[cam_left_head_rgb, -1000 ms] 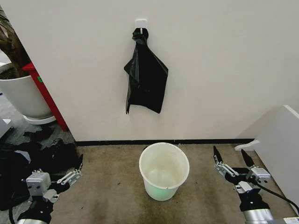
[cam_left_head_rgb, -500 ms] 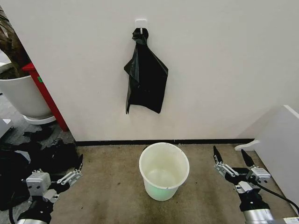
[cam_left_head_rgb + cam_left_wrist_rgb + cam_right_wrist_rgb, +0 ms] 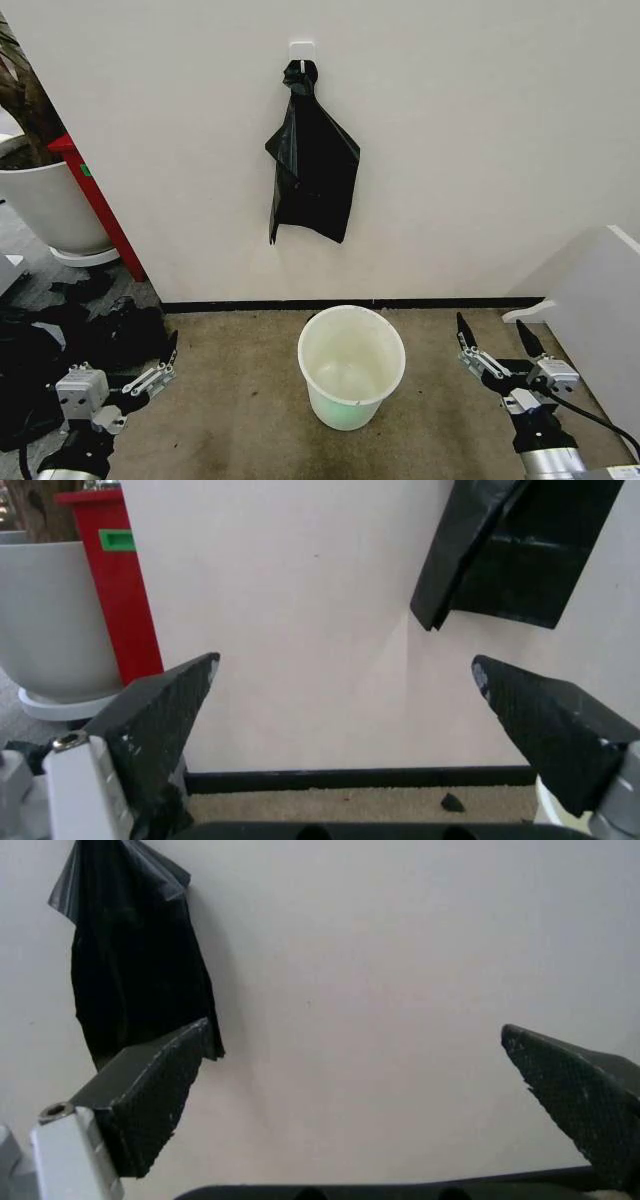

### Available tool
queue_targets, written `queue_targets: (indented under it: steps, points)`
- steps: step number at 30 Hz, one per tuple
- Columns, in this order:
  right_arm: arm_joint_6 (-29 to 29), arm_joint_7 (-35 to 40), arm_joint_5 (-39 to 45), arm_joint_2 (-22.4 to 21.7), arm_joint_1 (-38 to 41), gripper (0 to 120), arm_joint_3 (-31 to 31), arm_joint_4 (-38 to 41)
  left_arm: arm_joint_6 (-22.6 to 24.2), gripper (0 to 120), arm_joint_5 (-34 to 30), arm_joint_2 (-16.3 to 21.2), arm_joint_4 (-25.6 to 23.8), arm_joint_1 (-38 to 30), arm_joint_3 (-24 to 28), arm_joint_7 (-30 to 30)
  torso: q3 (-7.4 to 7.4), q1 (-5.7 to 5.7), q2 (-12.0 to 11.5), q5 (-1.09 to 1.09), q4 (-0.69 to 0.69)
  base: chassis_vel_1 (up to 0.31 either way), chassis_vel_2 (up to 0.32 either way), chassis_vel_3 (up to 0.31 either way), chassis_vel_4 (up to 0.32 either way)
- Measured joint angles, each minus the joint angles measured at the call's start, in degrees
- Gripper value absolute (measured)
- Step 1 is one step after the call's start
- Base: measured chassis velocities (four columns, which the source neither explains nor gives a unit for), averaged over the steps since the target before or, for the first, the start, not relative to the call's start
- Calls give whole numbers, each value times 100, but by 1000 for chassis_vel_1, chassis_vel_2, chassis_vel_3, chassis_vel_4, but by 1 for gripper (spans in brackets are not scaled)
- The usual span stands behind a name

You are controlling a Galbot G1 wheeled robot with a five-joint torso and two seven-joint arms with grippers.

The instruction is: Place the garbage bag over the trash bin.

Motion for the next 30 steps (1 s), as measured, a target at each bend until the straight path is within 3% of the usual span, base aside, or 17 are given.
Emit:
queue_targets:
  steps: [30]
  points:
    - [0, 0, 0, 0, 0, 100, 0, 0, 0, 100, 0, 0, 0, 0, 0, 0, 0, 0, 0, 0, 0, 0, 0, 0, 0]
